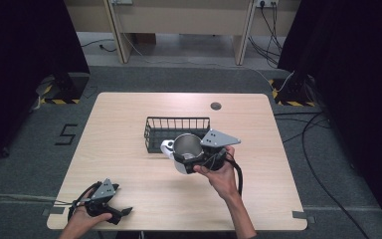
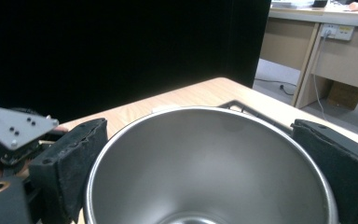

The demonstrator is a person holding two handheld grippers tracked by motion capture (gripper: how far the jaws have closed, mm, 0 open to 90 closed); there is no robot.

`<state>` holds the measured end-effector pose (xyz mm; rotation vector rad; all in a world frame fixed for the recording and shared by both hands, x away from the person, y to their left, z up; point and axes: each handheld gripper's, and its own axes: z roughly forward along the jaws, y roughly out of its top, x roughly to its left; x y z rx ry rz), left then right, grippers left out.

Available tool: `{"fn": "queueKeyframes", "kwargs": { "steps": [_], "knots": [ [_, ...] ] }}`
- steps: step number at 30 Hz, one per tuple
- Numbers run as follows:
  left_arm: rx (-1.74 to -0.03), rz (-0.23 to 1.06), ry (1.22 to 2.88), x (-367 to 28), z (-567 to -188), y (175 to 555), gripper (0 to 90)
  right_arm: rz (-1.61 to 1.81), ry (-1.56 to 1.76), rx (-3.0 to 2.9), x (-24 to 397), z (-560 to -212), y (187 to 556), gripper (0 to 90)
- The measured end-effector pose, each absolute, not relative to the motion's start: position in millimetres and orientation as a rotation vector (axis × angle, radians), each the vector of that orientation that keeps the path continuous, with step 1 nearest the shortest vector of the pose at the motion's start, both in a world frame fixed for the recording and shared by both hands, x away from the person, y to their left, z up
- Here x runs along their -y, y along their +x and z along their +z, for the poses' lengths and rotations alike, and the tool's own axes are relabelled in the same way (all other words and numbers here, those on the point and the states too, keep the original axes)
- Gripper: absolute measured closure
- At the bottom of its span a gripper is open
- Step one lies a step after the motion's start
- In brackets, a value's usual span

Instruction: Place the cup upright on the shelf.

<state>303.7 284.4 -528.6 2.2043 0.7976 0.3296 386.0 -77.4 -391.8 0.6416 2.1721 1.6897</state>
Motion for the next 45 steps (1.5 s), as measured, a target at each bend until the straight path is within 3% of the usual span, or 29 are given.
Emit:
{"fn": "queueKeyframes", "kwargs": {
  "steps": [23,45],
  "knots": [
    [-0.797,0.327,2.207,-284.5,-528.4,303.7,0.0,1.658,0.675,-2.151,64.7,-359.0,447.8,6.4],
    [-0.796,0.328,2.206,-284.5,-528.4,303.6,0.0,1.604,0.708,-2.175,51.9,-364.7,499.8,6.4]
  ]
}}
